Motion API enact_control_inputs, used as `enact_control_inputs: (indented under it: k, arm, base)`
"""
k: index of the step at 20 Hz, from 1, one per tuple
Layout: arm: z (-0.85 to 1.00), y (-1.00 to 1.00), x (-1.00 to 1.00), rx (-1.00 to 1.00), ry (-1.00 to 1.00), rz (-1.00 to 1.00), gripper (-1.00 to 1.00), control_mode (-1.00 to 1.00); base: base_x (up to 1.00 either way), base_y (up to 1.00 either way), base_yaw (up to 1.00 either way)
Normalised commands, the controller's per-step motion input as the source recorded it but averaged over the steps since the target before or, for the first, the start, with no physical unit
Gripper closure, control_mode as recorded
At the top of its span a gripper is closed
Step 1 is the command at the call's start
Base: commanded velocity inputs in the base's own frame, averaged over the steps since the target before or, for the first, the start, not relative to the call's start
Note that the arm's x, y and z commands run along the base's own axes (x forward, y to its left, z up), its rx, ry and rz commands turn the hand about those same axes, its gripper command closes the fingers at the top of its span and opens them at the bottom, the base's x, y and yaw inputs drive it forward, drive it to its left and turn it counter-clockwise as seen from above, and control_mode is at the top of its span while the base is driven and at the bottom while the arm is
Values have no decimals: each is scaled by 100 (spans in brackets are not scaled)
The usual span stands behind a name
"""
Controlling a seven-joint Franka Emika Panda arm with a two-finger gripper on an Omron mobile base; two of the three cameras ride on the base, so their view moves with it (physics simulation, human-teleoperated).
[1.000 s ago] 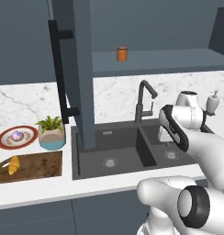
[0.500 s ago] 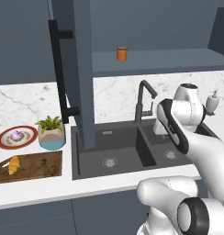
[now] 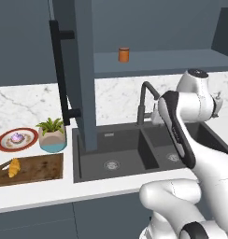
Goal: From the different types of pastries on the counter, select a croissant and place it on the cutting board. Then retrieve a jar of jam from the cabinet and place it alongside the croissant on the cutting board.
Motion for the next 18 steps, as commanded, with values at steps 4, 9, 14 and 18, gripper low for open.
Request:
enact_control_inputs:
  k: [4,9,14,18]
  arm:
    - [71,23,-31,0,-30,0,-100,-100]
    - [88,77,-6,0,-36,-1,-100,-100]
    - [96,68,0,0,-27,0,-100,-100]
    - [97,32,0,0,-15,0,-100,-100]
  base:
    - [0,0,0]
    - [0,0,0]
    - [0,0,0]
    - [0,0,0]
